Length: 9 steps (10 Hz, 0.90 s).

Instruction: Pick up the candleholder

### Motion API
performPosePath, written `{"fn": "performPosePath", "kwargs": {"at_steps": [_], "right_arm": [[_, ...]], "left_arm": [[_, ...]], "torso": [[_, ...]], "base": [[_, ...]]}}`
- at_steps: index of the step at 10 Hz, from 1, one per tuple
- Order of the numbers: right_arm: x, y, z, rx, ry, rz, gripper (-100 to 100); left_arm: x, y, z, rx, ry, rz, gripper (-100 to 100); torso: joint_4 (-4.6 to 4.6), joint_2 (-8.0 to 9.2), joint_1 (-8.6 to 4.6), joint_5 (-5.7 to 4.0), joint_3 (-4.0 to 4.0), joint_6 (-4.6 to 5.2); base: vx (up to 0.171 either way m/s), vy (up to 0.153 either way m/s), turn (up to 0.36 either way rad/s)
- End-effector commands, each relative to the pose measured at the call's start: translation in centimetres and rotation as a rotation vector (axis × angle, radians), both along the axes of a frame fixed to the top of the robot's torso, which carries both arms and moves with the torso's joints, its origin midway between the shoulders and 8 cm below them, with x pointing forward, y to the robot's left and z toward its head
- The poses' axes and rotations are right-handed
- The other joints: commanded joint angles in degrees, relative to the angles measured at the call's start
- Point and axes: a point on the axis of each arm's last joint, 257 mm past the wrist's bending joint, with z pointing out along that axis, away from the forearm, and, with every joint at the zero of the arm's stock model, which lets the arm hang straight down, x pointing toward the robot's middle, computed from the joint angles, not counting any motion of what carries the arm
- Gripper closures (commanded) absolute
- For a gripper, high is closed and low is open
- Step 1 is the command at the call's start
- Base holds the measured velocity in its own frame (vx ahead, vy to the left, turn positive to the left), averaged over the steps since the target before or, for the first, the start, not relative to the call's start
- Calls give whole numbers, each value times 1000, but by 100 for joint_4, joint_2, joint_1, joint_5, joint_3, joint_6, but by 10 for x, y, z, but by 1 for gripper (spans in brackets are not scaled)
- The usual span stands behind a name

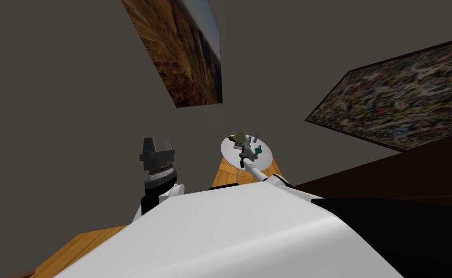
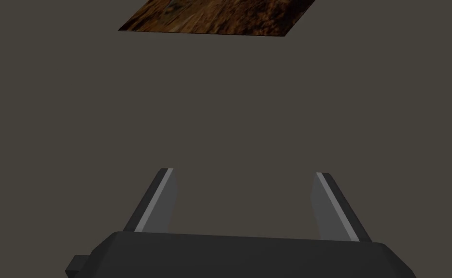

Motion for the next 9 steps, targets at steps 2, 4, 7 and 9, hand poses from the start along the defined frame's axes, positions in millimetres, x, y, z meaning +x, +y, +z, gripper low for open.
{"fn": "performPosePath", "kwargs": {"at_steps": [2,4,7,9], "right_arm": [[-3,18,-3,17,8,34,100],[-5,34,-5,16,17,73,100],[-8,49,-6,4,26,118,100],[-10,65,-5,22,24,146,100]], "left_arm": [[0,0,0,0,0,0,0],[0,0,0,0,0,0,0],[0,0,0,0,0,0,0],[0,0,0,0,0,0,0]], "torso": [[1,2,-3,0,1,0],[-4,-7,-2,-1,-5,0],[-12,-18,-2,-4,-15,0],[-15,-14,-2,-8,-15,-7]], "base": [[29,3,-109],[45,17,-180],[47,20,-162],[28,13,-104]]}}
